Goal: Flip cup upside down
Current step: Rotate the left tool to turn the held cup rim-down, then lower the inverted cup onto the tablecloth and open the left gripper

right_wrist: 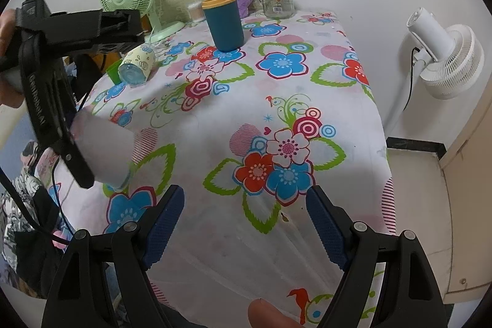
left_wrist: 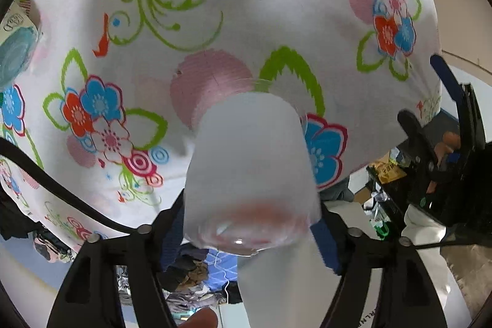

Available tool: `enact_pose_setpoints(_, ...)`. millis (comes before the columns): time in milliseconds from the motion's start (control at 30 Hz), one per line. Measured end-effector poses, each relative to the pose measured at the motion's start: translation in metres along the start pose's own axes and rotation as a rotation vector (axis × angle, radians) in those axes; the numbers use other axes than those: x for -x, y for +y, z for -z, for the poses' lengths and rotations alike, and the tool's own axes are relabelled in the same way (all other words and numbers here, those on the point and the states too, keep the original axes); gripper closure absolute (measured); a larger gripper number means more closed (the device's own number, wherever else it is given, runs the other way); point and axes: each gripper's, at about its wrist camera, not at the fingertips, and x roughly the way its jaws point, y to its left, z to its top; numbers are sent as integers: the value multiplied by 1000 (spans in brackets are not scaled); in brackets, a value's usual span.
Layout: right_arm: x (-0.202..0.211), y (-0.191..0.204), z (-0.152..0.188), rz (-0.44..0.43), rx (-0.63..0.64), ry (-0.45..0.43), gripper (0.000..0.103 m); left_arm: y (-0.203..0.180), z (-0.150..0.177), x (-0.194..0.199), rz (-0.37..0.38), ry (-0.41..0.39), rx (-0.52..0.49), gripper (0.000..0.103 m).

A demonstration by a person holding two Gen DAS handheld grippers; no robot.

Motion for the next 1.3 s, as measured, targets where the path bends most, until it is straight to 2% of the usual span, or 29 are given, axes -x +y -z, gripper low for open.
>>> enact_pose_setpoints(200, -3, 1, -4, 3, 9, 1, 20, 13, -5, 15, 5, -24, 0, 26)
enact_pose_setpoints(533, 0, 17, -15, -6, 39, -13, 20, 5, 24, 17, 39, -84, -11, 24)
enact_pose_setpoints(933, 10, 42, -28, -17, 80, -39, 20, 14, 61, 38, 89, -243, 10, 24)
enact_pose_setpoints(1300, 21, 66, -40, -15, 117, -65, 20, 20, 99, 44, 57, -428, -2, 24)
